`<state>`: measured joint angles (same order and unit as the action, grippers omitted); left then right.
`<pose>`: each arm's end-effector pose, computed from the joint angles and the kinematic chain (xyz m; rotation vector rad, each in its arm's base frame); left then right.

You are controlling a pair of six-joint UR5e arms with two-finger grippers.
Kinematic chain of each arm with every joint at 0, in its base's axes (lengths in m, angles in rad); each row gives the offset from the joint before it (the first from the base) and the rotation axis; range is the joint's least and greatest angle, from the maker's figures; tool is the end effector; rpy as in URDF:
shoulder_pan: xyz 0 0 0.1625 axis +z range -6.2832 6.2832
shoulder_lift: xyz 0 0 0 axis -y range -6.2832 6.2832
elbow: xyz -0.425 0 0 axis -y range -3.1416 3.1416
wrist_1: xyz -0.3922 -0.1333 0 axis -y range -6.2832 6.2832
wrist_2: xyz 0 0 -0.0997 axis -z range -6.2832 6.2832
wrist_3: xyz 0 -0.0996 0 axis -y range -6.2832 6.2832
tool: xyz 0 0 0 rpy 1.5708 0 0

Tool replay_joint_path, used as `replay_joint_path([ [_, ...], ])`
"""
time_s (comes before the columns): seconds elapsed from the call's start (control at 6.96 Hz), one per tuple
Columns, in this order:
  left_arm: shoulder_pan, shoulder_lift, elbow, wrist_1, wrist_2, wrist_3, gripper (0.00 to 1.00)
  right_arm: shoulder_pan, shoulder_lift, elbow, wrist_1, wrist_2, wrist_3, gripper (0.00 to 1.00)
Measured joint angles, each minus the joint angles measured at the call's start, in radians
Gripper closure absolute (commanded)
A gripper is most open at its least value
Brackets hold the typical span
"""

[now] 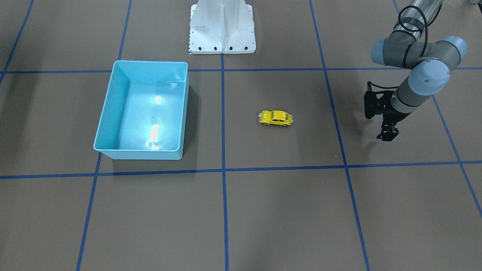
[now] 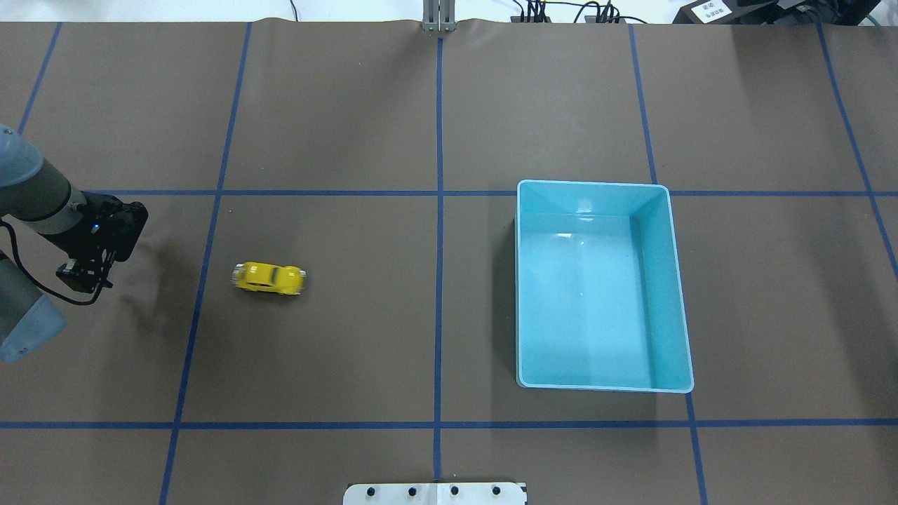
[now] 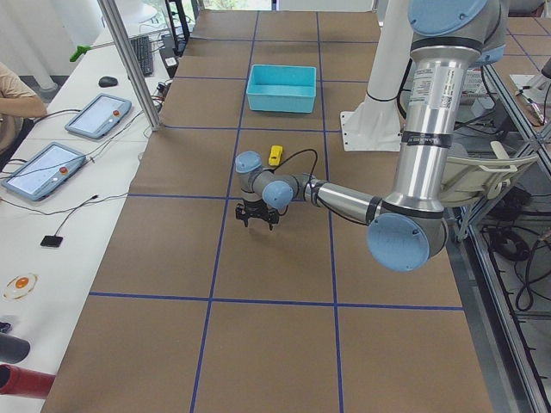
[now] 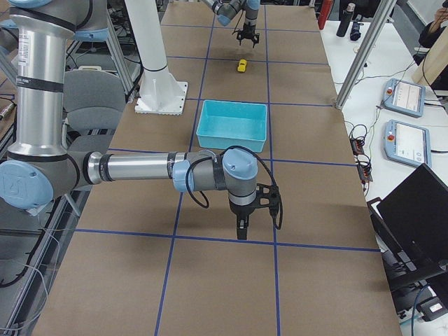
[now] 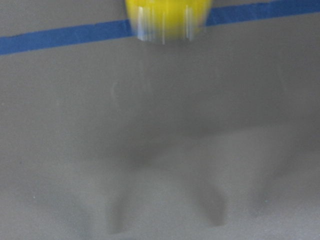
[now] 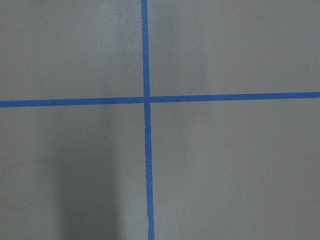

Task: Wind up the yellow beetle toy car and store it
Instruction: 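Release the car with the left gripper so it rolls forward, then withdraw the left arm out of view while the right arm moves in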

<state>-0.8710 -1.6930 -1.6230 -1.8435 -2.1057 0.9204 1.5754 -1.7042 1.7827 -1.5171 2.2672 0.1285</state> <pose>0.3008 -0.4854 0.5504 0.5571 0.5379 1.6688 0.0715 -0.4430 0.6156 0.0835 -0.7020 0.0815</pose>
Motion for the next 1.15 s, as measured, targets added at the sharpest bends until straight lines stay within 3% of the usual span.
replay_joint_path([
  [0.86,-0.019,-0.004,0.004,0.003,0.002,-0.010,0.00,-0.003,0.004,-0.005,0.000,-0.010,0.001,0.00],
  [1.15,-0.094,-0.012,0.005,0.012,0.002,-0.178,0.00,-0.016,0.026,0.016,-0.012,-0.016,0.000,0.00],
])
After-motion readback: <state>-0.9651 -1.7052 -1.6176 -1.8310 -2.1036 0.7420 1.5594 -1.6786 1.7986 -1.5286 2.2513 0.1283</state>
